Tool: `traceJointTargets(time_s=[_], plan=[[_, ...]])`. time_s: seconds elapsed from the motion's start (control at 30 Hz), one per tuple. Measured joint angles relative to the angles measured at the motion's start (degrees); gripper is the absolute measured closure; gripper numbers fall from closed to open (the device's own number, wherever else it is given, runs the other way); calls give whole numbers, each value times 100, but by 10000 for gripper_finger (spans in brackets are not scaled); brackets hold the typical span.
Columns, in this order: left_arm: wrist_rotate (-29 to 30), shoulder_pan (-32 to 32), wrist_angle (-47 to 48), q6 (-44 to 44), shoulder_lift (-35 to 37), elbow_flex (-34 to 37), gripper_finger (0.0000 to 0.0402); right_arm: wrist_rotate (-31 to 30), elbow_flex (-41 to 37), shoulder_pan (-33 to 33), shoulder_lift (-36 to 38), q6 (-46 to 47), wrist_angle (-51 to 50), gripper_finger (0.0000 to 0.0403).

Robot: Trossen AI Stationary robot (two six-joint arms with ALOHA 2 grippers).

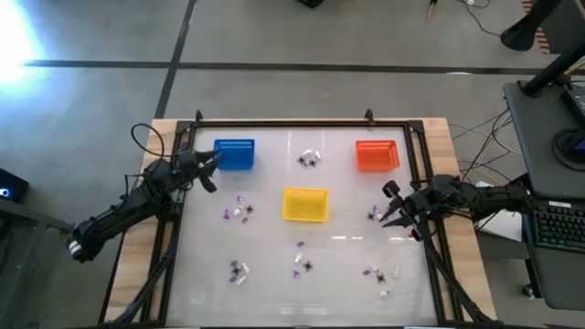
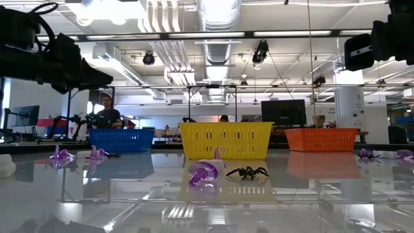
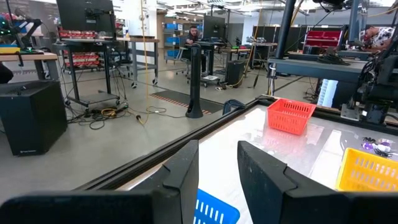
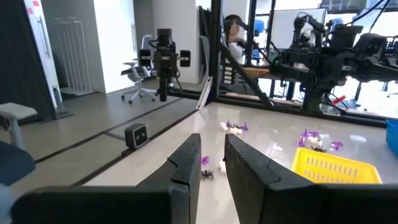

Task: Sort Halloween decoration
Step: Put the purple witch hat toy into the orange bin

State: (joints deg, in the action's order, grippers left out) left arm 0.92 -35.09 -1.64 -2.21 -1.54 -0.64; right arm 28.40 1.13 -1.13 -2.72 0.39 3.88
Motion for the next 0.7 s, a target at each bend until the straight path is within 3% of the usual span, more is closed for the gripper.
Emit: traceJointTargets(time_s=[0.37,0.7], plan=[[-1,0,-1,1,2,0,308,-180,0,0,-1,46,109,339],[1,2,-1,1,0,-1,308,-228,9,0,0,1269,112,339]])
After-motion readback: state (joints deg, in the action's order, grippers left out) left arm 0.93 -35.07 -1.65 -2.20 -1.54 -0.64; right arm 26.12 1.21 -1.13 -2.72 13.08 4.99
